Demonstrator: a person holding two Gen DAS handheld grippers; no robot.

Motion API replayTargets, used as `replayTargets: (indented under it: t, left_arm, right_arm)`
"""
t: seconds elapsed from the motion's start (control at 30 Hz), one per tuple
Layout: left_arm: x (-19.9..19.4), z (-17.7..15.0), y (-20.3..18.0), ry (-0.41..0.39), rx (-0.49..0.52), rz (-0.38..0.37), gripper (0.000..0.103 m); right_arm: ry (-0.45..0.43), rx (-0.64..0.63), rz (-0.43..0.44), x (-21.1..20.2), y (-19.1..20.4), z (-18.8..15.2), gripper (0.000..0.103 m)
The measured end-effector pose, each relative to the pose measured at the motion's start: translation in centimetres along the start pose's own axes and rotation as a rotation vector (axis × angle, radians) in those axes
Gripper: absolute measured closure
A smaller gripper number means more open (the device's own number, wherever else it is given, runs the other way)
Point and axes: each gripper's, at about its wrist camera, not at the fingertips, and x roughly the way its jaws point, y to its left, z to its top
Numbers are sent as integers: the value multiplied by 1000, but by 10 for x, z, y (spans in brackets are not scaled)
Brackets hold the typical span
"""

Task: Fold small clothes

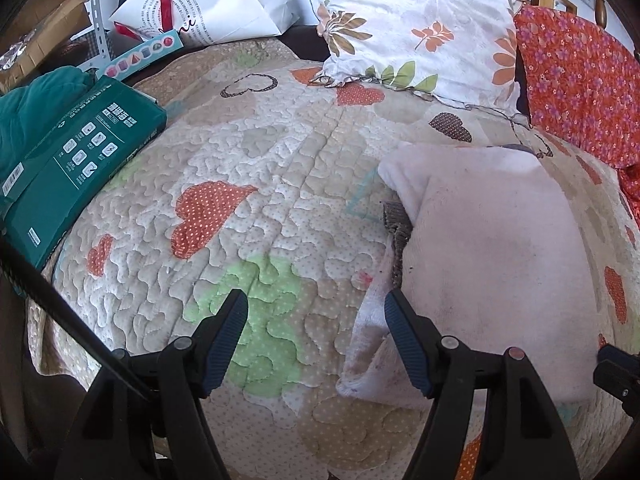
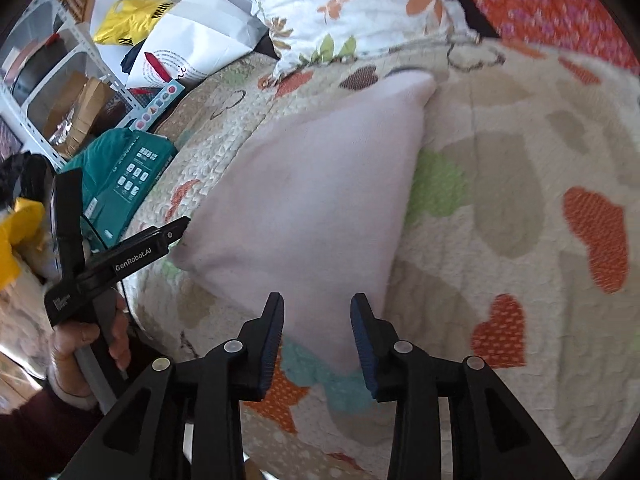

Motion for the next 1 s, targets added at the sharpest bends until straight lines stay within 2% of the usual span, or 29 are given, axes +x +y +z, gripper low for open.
replayTargets:
  t: [0.1,0.27,0.67,1.0]
  left_arm:
    - [0,0,0,0,-3,-3,33]
    - [1,1,-2,2,-3,-6,33]
    - [4,6,-8,16,-20,-11,33]
    - [5,7,-11,7,-13,10,33]
  right_arm:
    - [-30,-15,-40,-4,-1,-3,56]
    - [-42,21,-50,-4,-15,-6,56]
    - [-75,127,-45,-3,-38,-6,51]
    - [-94,166,-41,-2,-47,-3,46]
